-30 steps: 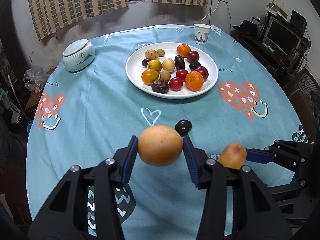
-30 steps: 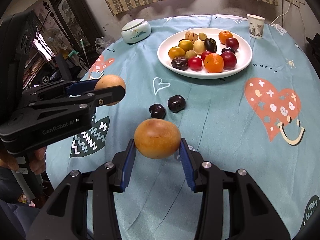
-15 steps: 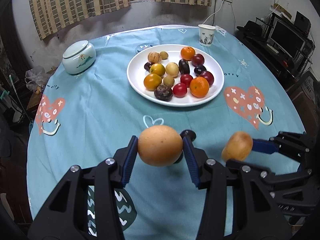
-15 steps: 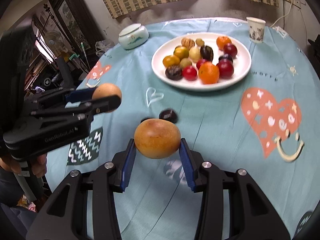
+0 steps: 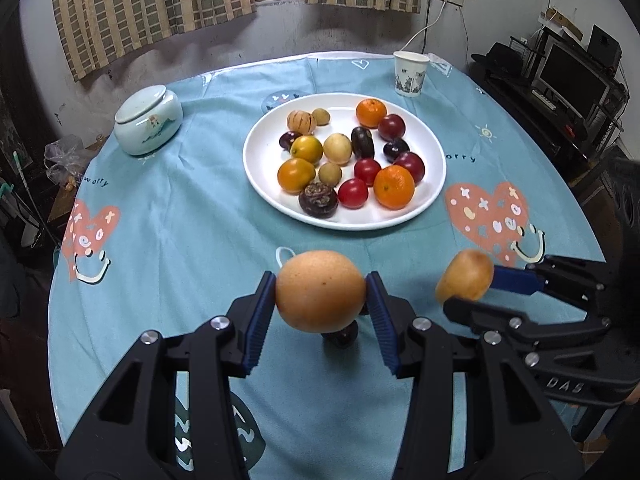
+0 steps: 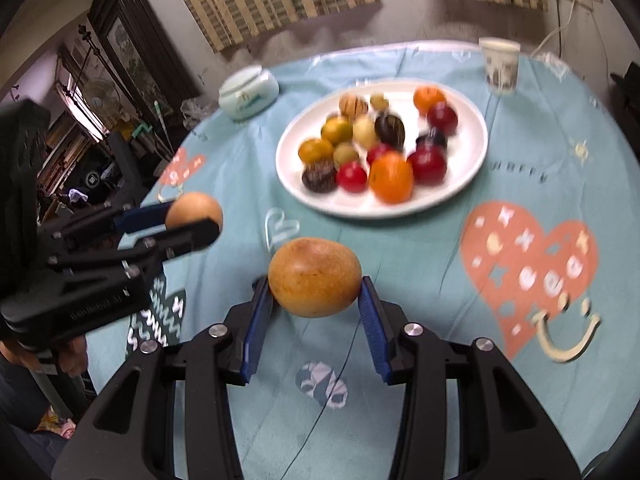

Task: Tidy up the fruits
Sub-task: 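Hold the pomelo and pepino melon and carry both tools toward the plate, then lower the pomelo onto the plate with the right tool while the left tool releases the pepino melon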

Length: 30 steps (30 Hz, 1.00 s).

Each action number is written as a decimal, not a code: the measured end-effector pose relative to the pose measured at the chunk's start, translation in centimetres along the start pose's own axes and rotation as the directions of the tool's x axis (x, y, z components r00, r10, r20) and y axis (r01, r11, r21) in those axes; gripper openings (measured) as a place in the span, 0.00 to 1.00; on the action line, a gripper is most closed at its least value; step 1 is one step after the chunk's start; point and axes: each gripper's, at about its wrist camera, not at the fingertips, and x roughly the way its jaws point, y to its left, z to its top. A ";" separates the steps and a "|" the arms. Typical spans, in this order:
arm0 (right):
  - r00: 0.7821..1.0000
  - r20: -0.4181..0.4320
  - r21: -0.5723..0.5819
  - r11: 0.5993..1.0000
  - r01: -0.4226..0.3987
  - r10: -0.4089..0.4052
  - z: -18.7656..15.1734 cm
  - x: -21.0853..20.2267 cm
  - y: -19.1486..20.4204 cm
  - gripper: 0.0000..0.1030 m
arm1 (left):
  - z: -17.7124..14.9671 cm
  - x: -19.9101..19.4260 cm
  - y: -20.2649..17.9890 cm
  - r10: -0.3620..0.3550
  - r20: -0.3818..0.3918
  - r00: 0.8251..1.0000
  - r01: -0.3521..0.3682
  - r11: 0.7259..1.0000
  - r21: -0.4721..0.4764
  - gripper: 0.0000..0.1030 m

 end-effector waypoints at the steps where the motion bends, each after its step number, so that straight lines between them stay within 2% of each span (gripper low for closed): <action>1: 1.000 -0.007 0.000 1.000 -0.002 0.002 -0.1 0.2 0.0 0.43 | -0.1 0.1 0.0 0.001 -0.004 1.000 -0.001 1.000 0.000 0.46; 26: 1.000 -0.018 -0.033 0.999 0.006 -0.007 -0.4 0.2 1.1 0.43 | -0.6 -0.8 1.1 0.010 0.011 1.000 -0.009 0.999 -0.034 0.46; 30: 1.000 -0.001 -0.060 0.998 0.025 -0.026 0.9 -0.2 1.1 0.43 | -0.4 -1.1 1.7 0.016 0.020 1.000 -0.015 0.999 -0.051 0.46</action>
